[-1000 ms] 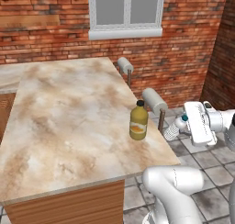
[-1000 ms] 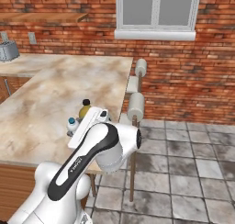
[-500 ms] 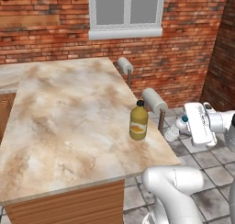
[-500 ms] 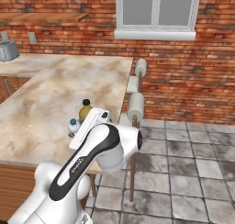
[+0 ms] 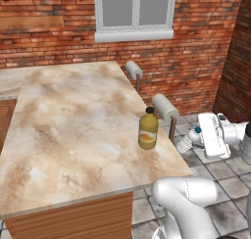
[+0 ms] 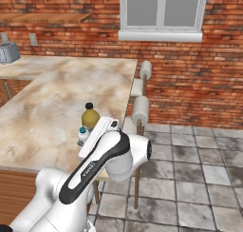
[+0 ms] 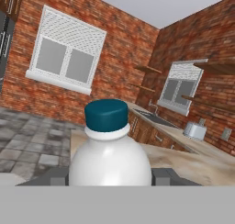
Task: Move the drinks to the dining counter.
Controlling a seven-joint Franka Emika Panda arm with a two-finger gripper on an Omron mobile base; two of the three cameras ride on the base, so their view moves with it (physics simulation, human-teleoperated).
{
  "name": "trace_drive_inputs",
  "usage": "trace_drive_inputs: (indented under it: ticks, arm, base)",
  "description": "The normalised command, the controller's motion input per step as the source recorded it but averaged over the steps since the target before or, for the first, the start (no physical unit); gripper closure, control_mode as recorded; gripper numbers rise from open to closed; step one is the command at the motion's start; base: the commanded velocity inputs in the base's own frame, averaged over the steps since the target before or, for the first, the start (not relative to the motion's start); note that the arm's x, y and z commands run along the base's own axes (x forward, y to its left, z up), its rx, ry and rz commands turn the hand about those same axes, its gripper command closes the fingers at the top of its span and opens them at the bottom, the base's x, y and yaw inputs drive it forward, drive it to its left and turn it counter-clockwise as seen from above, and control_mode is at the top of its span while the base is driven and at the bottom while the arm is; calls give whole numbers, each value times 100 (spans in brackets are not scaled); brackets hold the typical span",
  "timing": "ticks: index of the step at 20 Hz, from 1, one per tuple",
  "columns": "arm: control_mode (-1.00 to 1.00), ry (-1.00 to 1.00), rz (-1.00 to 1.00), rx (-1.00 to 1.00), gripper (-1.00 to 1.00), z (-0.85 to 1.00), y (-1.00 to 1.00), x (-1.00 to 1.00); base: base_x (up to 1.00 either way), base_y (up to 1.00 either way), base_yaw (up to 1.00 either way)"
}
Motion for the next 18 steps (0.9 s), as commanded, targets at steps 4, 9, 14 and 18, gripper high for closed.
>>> trace_drive_inputs:
  ticks: [4,9,14,18]
  arm:
    - [-100,2,0,0,100,-27,-11,18]
    - [-100,2,0,0,100,-27,-2,21]
    - [-100,4,-2,0,100,-27,0,24]
    - [-100,5,-4,0,100,-24,0,21]
  base:
    - [0,0,0]
    - [0,0,0]
    - [0,0,0]
    - [0,0,0]
